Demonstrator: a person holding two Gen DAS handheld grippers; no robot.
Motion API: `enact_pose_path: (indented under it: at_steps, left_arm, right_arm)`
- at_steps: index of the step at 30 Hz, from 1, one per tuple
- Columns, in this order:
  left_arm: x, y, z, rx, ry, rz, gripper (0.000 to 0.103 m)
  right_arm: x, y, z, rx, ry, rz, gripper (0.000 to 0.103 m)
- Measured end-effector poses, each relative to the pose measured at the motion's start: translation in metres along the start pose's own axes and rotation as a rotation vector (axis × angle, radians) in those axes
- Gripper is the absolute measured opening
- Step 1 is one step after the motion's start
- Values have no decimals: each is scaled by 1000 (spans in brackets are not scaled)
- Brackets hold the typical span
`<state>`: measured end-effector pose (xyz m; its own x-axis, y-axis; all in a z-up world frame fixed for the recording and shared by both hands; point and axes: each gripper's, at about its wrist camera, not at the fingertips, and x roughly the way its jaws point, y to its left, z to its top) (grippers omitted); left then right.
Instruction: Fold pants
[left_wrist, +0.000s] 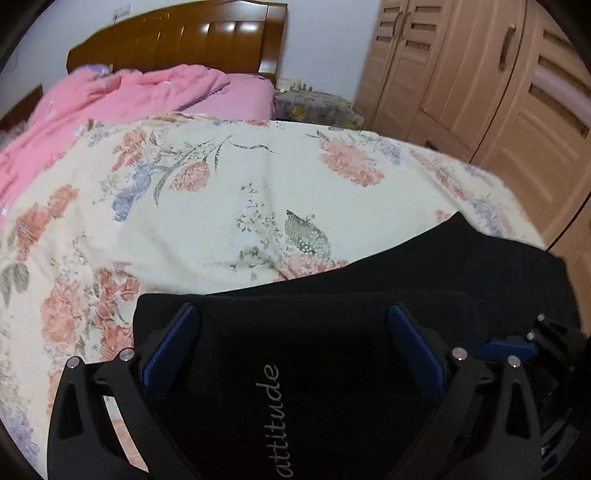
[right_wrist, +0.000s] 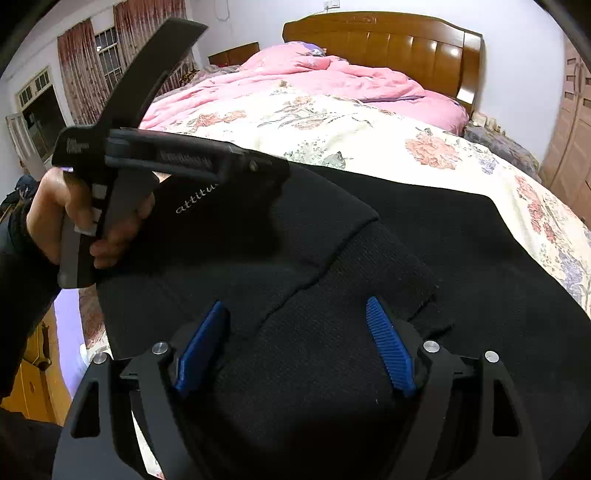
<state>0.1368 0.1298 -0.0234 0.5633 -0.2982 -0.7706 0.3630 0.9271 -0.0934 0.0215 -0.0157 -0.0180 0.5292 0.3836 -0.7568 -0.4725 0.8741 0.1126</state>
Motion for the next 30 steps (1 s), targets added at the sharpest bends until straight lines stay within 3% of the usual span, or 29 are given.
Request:
enact_pose_path:
  at_steps: [5, 11, 14, 17, 21, 25, 30]
  left_arm:
    - [5, -13, -1, 67, 0, 95, 101]
    - [-37, -36, -15, 137, -94, 253, 101]
    - [-42, -38, -30, 146, -100, 317, 101]
    - [-24, -27, -43, 132, -37, 326, 102]
    - [-25, -23, -44, 115, -48, 311, 102]
    - [-27, -35, -45, 161, -47, 354, 101]
    - [-31, -56, -44, 217, -51, 352, 101]
  right_arm:
    - [-3, -1, 1, 13, -5, 17, 76]
    - [-37, -1, -3, 50, -57, -9, 78]
    - [-43, -4, -12, 53, -62, -18, 79]
    - [-27, -9, -23, 65, -16, -52, 85]
    - [-26, -26, -27, 161, -9, -12, 86]
    - [-44, -29, -31, 138, -37, -97, 86]
    - [-59, -59, -49, 193, -16, -206, 86]
